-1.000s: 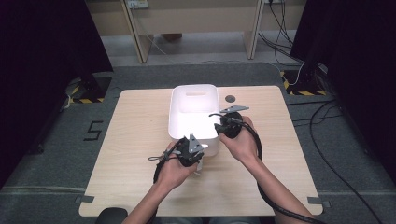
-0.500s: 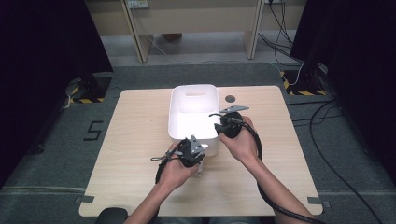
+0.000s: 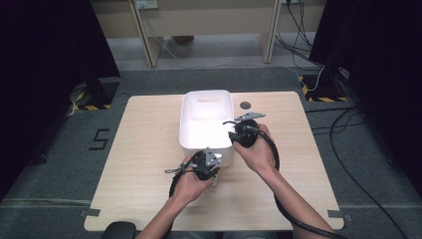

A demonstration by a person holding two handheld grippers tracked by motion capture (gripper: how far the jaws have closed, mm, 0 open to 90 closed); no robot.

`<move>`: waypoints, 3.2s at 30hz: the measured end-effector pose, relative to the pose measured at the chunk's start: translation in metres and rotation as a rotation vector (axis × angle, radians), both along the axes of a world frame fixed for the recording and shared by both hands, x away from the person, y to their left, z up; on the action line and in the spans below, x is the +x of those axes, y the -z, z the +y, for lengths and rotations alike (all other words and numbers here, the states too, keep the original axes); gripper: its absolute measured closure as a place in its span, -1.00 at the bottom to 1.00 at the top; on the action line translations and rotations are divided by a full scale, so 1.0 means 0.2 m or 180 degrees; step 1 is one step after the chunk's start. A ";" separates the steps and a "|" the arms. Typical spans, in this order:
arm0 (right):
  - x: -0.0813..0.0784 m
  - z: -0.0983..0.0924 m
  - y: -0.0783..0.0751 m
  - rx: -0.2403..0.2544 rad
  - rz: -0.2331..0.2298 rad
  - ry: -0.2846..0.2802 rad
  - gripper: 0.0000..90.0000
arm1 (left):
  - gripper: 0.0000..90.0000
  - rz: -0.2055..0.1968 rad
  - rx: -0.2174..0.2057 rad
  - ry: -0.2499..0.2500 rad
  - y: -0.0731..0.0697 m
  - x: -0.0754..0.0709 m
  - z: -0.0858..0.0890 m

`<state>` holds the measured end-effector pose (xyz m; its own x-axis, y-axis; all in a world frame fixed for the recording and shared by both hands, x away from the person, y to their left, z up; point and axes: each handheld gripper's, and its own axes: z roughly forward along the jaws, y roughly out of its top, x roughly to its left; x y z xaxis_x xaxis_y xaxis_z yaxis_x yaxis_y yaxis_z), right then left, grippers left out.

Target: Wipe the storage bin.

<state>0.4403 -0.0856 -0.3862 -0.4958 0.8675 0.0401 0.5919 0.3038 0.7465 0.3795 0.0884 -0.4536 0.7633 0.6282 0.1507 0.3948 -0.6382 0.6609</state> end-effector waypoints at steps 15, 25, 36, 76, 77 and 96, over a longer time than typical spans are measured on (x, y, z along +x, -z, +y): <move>0.00 0.00 0.00 0.0002 -0.0001 0.0005 0.58 | 0.66 0.0032 -0.0101 -0.0032 0.00 0.00 0.00; 0.00 0.00 0.00 0.0001 0.0004 0.0010 0.58 | 0.66 -0.0006 -0.0180 -0.0020 -0.05 -0.01 -0.01; 0.00 0.00 0.00 -0.0004 0.0003 0.0003 0.58 | 0.66 0.0010 -0.0233 -0.0001 -0.11 0.00 -0.02; 0.00 0.00 0.00 0.0001 0.0008 0.0007 0.58 | 0.66 -0.0109 -0.0260 0.0090 -0.26 -0.02 -0.07; 0.00 0.00 0.00 0.0001 0.0006 0.0006 0.58 | 0.66 -0.0113 -0.0255 0.0089 -0.26 -0.02 -0.08; 0.00 0.00 0.00 0.0001 0.0009 0.0001 0.58 | 0.66 -0.0172 -0.0099 0.0158 -0.15 -0.01 -0.11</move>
<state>0.4403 -0.0862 -0.3853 -0.4954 0.8676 0.0420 0.5942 0.3033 0.7449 0.3771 0.0657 -0.4227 0.7850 0.5947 0.1737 0.3262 -0.6351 0.7002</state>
